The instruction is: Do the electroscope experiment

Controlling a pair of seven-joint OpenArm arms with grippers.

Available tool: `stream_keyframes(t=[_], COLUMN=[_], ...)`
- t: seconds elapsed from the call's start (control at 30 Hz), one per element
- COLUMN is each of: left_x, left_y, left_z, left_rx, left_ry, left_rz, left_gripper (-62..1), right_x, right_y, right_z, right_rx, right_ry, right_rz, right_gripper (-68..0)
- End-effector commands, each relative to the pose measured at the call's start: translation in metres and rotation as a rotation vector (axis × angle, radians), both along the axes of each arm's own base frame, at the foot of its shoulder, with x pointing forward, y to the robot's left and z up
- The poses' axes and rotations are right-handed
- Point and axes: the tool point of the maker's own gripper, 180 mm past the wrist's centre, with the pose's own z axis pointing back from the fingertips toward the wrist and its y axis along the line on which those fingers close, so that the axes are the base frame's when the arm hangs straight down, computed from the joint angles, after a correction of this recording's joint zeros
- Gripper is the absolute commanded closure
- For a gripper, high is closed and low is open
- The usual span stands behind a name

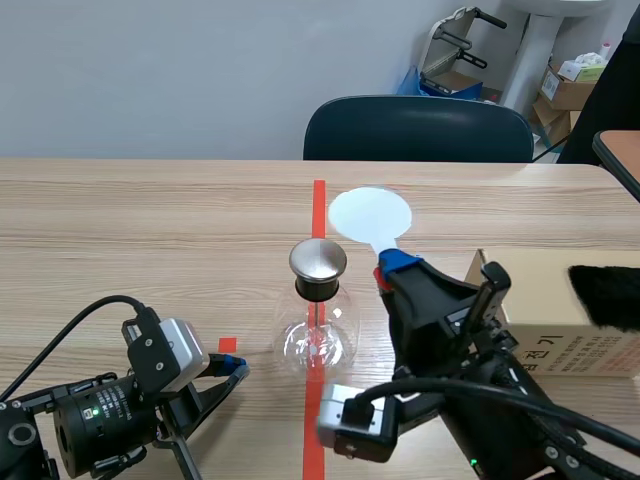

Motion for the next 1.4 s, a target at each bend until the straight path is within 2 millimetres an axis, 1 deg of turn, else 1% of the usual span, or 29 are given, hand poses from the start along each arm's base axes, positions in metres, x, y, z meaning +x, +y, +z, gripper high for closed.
stream_keyframes(t=[0.0, 0.1, 1.07, 1.13, 1.37], left_x=[0.004, 0.004, 0.004, 0.004, 0.004], left_y=[-0.006, -0.006, -0.006, -0.006, -0.006], left_z=[0.008, 0.008, 0.009, 0.009, 0.009], left_rx=[-0.028, -0.028, -0.029, -0.029, -0.029], left_ry=[-0.019, -0.019, -0.019, -0.02, -0.02], left_rz=[-0.002, -0.002, -0.002, -0.002, -0.002], left_gripper=[-2.7, -2.7, -2.7, -2.7, -2.7], right_x=[0.003, 0.001, 0.001, 0.005, 0.02], right_y=[0.0, 0.003, 0.003, -0.003, -0.034], right_z=[0.01, 0.01, 0.01, 0.011, 0.014], right_rx=[-0.003, -0.007, -0.006, -0.001, 0.027], right_ry=[-0.043, -0.042, -0.042, -0.043, -0.047], right_rz=[0.016, 0.037, 0.032, -0.004, -0.196], right_gripper=[-1.8, -1.8, -1.8, -1.8, -1.8])
